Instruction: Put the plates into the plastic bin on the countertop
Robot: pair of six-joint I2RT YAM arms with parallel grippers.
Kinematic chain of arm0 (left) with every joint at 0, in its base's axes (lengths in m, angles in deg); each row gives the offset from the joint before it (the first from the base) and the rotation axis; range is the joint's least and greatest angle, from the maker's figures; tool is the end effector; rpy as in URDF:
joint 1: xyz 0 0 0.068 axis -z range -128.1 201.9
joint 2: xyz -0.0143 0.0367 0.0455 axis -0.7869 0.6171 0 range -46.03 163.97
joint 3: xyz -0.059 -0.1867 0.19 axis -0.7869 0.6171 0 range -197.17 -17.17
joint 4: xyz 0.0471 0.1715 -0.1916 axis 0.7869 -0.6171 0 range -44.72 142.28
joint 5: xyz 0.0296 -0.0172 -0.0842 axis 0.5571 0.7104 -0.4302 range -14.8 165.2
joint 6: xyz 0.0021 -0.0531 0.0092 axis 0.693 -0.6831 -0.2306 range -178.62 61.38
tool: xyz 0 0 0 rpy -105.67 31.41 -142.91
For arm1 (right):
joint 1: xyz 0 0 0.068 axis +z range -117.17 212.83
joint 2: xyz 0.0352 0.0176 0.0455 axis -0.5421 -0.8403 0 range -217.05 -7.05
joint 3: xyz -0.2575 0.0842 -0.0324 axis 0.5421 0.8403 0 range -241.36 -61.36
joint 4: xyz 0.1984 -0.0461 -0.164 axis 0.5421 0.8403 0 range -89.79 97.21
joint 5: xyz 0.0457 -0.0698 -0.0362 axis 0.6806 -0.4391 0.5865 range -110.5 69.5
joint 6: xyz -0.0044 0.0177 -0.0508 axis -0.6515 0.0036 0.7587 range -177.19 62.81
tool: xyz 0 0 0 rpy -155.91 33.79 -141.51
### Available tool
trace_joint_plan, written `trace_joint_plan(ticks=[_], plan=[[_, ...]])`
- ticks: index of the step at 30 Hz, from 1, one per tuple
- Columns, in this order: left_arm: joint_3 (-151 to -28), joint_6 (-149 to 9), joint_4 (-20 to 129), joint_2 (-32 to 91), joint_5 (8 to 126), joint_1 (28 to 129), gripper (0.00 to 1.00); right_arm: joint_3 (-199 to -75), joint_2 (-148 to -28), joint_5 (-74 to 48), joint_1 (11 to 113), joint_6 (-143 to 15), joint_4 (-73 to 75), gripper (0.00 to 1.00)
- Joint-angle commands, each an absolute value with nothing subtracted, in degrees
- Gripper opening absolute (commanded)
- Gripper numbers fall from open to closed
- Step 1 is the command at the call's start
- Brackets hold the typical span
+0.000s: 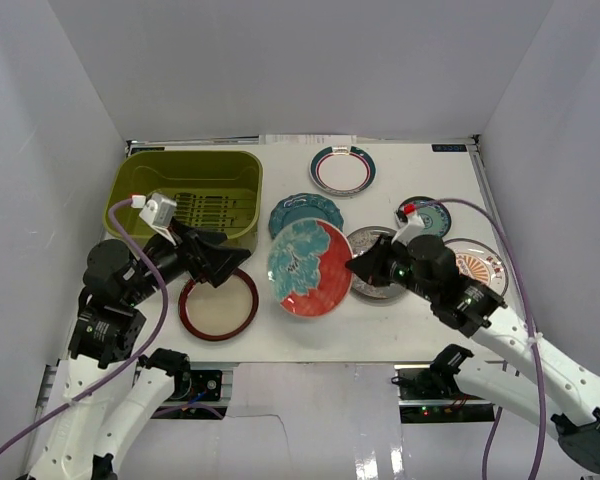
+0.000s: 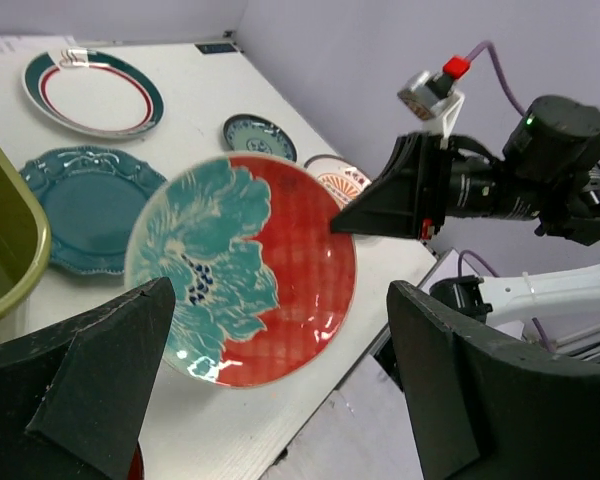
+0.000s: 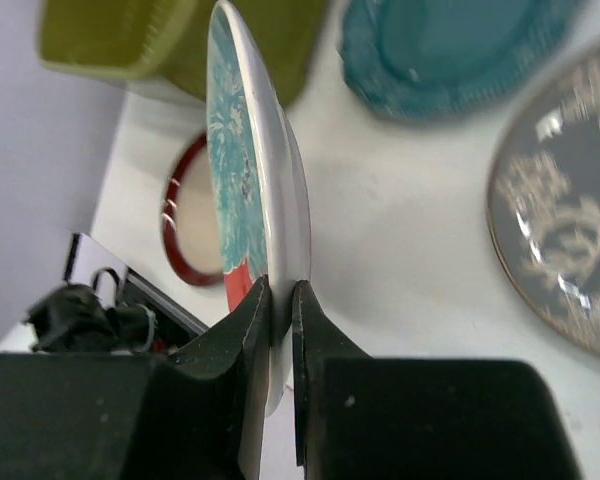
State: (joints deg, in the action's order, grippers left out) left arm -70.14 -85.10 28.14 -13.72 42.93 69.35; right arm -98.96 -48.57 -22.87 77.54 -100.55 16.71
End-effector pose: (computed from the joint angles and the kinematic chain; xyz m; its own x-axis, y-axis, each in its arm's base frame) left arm 0.0981 -0.0508 0.3908 -0.3916 -0.2721 -0.8790 0.6563 0.5869 -0.4740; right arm 0.1245 0.1211 0.2934 -0.6438 0.3278 -0.6914 -0.3210 0.7045 0.6330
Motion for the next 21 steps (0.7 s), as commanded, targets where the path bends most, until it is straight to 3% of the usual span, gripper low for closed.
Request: trace_joint_plan(ticks=[1, 10, 13, 21], plan=[[-75.77, -84.29, 26.01, -14.48, 46.37, 70.09, 0.98, -112.75, -51.78, -23.04, 77.74, -97.36, -1.89, 0.08], [-81.06, -83.23, 21.88, -14.92, 54.54, 71.32, 0.98, -130.69, -68.55, -20.59, 76.08, -100.25, -10.15, 0.08], [-82.99, -82.79, 20.82, -14.92, 56.48, 71.49, 0.98, -137.8, -79.53, -12.79, 75.11, -105.77, -16.55, 0.08], [-83.09, -83.05, 20.2, -14.66, 57.1, 72.37, 0.98, -165.12, -112.83, -8.63, 75.54, -110.89, -22.37, 0.08]])
